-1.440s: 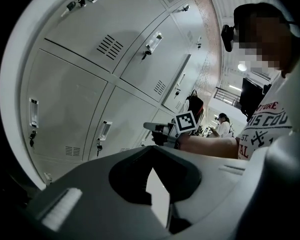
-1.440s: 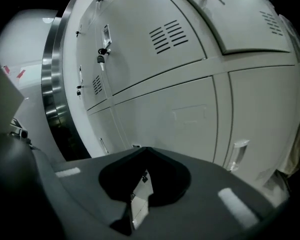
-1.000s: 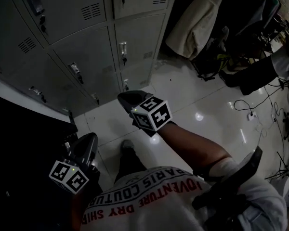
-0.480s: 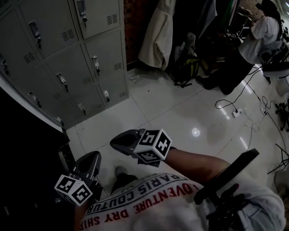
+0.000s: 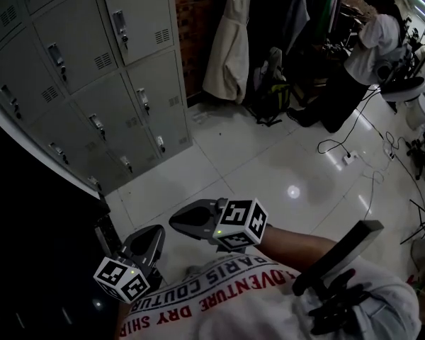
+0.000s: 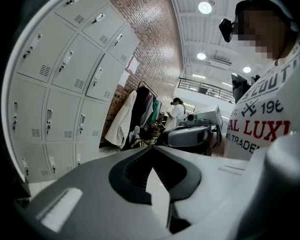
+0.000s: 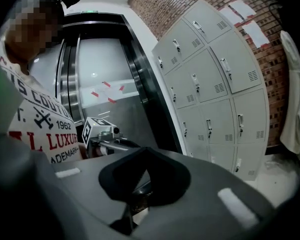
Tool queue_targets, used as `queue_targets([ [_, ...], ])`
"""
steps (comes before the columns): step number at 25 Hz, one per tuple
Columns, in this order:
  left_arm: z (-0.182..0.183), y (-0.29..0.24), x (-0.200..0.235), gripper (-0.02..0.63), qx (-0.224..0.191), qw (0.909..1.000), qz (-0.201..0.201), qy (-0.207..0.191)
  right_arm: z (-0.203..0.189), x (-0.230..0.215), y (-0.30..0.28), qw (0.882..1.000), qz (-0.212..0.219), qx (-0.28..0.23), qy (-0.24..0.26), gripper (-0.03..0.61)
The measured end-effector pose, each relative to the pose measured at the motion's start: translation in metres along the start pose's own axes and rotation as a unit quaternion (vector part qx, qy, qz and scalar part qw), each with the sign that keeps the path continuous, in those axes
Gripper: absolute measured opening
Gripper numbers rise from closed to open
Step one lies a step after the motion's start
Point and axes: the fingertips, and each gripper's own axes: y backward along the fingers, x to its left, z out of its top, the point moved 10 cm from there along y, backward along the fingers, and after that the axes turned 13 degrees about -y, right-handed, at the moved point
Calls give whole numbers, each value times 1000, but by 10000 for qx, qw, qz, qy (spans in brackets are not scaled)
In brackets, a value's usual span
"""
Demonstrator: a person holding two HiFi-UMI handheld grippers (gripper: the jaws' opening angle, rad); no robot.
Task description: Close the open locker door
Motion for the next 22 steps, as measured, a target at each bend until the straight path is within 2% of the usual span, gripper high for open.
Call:
queue_targets([
  [4,-1,8,-3,5,44,10000,14,8,-3,5,-4,9999,-8,-96,-68,-2],
  [22,-11,6,-31,5,92,9999,-99,0,-27,16,9,9999,52,41,-87,-2],
])
